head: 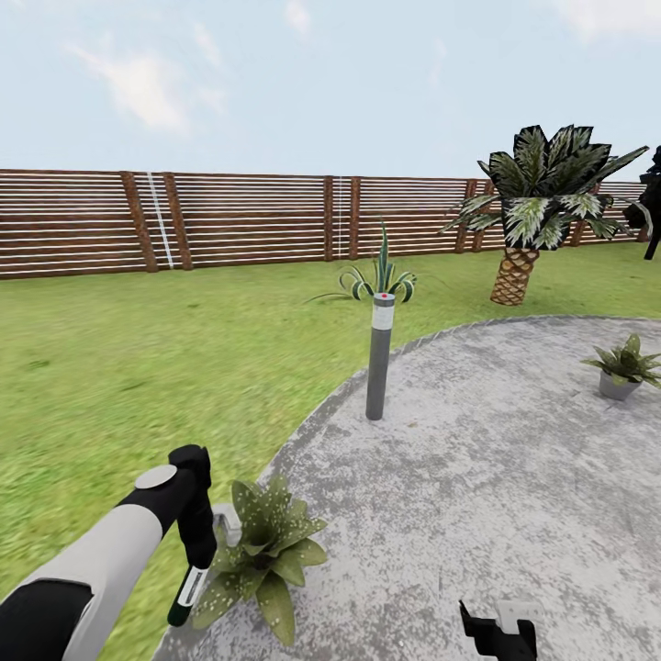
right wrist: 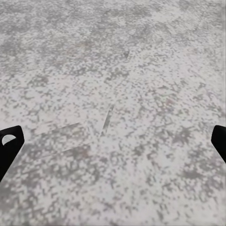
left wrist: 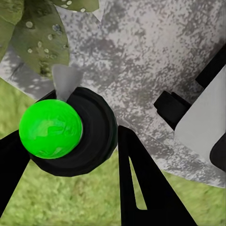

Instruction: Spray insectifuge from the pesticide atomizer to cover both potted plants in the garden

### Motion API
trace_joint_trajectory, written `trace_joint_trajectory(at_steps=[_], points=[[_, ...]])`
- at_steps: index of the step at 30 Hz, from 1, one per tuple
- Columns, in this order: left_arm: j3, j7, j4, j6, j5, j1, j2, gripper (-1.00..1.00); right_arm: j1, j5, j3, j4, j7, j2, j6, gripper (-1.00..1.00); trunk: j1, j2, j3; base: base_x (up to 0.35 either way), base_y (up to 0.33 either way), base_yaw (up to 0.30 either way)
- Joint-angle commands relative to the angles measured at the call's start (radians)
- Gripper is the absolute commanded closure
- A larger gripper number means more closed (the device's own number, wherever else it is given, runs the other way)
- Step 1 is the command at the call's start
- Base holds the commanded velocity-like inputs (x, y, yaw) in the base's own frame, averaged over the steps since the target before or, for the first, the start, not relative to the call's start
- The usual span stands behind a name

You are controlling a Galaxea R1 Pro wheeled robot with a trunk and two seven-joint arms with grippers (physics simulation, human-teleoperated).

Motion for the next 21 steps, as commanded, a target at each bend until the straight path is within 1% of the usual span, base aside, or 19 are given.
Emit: trace_joint_trajectory(at_steps=[1,7,10,12,14,16,18,21], points=[[-0.006,-0.007,-0.001,0.011,-0.003,0.000,0.000,1.00,0.000,-0.010,0.006,0.000,0.004,0.000,-0.003,-1.00,0.000,0.000,-0.001,0.000,0.000,0.000],[-0.005,-0.006,-0.003,0.011,-0.002,0.000,-0.004,1.00,0.000,-0.009,0.006,0.000,0.004,-0.002,-0.002,-1.00,0.000,0.000,-0.001,0.000,0.000,0.000],[-0.005,-0.007,-0.013,0.010,-0.004,0.000,-0.011,1.00,0.000,-0.009,0.006,0.000,0.004,-0.004,-0.002,-1.00,0.000,0.000,-0.001,0.000,0.000,0.000],[-0.006,-0.008,-0.013,0.009,-0.008,-0.001,-0.011,1.00,0.000,-0.011,0.006,-0.001,0.004,-0.009,-0.001,-1.00,0.000,0.000,-0.001,0.000,0.000,0.000],[-0.006,-0.008,-0.004,0.008,-0.010,0.000,-0.007,1.00,0.000,-0.012,0.006,-0.001,0.004,-0.009,-0.001,-1.00,0.000,0.000,-0.001,0.000,0.000,0.000],[-0.007,-0.007,0.023,0.007,-0.010,0.024,-0.001,1.00,0.000,-0.014,0.006,-0.002,0.003,-0.008,-0.001,-1.00,0.000,0.000,-0.001,0.000,0.000,0.000],[-0.008,0.000,0.028,0.006,-0.010,0.051,0.000,1.00,0.000,-0.014,0.006,-0.002,0.003,-0.006,-0.001,-1.00,0.000,0.000,-0.001,0.000,0.000,0.000],[-0.003,0.051,0.034,0.007,0.000,0.063,0.000,1.00,0.000,-0.014,0.005,-0.003,0.003,-0.004,-0.001,-1.00,0.000,0.000,-0.001,0.000,0.000,0.000]])
